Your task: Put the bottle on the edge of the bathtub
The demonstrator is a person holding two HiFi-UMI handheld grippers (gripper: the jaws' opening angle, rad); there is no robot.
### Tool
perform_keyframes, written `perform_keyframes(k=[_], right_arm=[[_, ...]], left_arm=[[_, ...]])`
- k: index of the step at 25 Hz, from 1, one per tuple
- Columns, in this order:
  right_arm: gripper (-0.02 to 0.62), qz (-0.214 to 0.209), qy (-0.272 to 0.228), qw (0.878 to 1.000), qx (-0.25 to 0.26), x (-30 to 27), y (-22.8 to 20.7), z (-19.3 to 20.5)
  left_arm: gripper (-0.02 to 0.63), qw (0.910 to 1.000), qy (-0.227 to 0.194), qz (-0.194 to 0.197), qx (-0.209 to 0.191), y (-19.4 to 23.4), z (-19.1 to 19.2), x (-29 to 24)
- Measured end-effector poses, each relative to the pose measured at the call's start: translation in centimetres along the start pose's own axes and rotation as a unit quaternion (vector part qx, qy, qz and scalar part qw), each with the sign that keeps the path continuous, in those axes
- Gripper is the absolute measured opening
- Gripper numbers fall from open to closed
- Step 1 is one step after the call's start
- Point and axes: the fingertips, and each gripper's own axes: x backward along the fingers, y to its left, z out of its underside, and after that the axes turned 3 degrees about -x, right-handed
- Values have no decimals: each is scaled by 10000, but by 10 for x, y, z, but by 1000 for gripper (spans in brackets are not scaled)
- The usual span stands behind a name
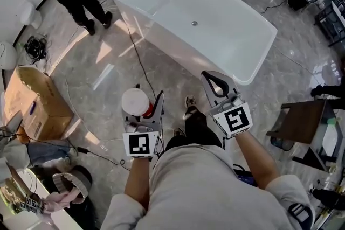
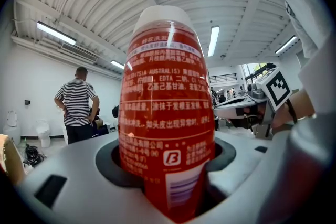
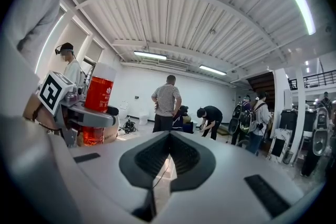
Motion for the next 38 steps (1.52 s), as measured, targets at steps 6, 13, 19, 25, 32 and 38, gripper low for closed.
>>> perform_keyframes(k=[6,13,19,25,32,38], right_arm=[[6,-94,50,9999,-71,-27,-16,4],[6,-419,-98,9990,151,-69,-35,2],[5,-840,-191,9955,399,-106,-68,1],[6,-1092,-241,9936,149,-141,-99,3],[6,-1362,-209,9904,123,-172,-131,9],[6,-1542,-197,9877,184,-183,-143,12]], left_arm=[[298,10000,52,-7,-25,6,7,-24],[298,9999,57,-141,53,19,10,-64],[298,9993,88,-349,136,27,8,-111],[298,9968,302,-729,150,45,13,-145],[298,9945,397,-956,161,54,14,-179],[298,9933,437,-1060,113,56,8,-198]])
